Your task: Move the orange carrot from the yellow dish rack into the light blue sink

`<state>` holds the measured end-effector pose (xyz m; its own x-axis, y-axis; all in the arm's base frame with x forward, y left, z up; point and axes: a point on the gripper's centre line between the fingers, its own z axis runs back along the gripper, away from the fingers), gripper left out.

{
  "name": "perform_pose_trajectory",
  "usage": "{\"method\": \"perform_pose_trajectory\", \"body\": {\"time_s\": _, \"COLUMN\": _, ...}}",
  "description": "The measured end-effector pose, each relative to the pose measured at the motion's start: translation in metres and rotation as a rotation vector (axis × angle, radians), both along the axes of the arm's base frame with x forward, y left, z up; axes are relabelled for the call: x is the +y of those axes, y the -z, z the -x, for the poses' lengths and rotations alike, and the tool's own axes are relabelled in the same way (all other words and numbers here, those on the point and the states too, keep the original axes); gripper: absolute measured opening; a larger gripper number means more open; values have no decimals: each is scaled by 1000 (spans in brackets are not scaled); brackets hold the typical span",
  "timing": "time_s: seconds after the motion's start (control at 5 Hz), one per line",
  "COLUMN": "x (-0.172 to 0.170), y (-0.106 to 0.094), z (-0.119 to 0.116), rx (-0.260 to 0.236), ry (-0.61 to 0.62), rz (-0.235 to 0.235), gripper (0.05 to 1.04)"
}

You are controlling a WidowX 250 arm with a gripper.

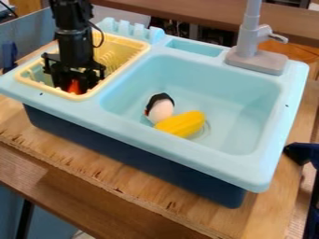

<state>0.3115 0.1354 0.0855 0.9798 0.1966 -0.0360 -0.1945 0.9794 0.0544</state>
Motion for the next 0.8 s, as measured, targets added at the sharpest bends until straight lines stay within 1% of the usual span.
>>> {"method": "perform_pose_trajectory", "body": {"time_s": 0.2, "x": -4, "y": -42, "z": 2, "rx": -76, "ry": 7, "rz": -1, "gripper": 542}}
{"method": "perform_pose_trajectory", "body": {"time_s": 0.4, "x": -8, "y": -88, "z": 7, "rx": -148, "ry": 13, "rz": -12, "gripper": 542}}
{"method": "perform_pose_trajectory", "body": {"time_s": 0.6, "x": -22, "y": -131, "z": 6, "rx": -191, "ry": 43, "rz": -50, "gripper": 542}}
{"method": "perform_pose_trajectory", "body": {"time_s": 0.8, "x": -52, "y": -123, "z": -3, "rx": -225, "ry": 65, "rz": 32, "gripper": 542}}
